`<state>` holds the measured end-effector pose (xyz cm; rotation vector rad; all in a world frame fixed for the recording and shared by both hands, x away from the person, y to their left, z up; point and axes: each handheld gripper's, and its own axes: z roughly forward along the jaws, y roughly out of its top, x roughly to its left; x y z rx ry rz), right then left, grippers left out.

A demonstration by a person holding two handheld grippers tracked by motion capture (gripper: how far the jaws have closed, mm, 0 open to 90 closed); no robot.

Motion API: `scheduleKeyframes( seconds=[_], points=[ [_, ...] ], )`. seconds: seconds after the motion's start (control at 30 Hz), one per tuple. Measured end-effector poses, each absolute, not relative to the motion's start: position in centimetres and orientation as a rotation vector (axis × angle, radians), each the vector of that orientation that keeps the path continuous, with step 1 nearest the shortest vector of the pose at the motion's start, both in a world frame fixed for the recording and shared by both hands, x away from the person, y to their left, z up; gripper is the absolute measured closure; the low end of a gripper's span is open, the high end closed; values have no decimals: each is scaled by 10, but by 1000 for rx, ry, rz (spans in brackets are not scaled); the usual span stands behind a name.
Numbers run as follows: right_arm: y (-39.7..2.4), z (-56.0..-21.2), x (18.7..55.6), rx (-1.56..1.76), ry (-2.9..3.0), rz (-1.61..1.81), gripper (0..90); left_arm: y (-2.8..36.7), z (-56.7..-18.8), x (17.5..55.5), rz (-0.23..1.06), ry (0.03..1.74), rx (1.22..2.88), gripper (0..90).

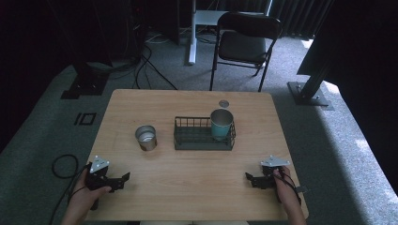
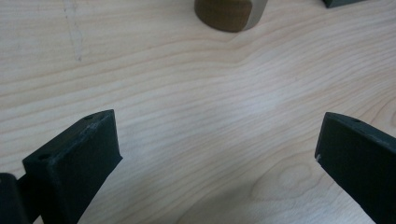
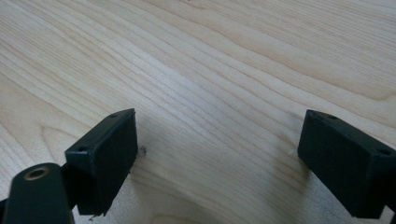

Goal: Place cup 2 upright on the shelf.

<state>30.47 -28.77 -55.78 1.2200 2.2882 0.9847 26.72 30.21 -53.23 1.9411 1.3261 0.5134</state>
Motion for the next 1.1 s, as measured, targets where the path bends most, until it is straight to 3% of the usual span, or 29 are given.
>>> scheduleKeyframes(
  seconds=[1.1],
  points=[
    [-288, -558, 305, 1220, 2288, 985, 116, 276, -513, 299, 585, 1267, 1864, 5]
  ],
)
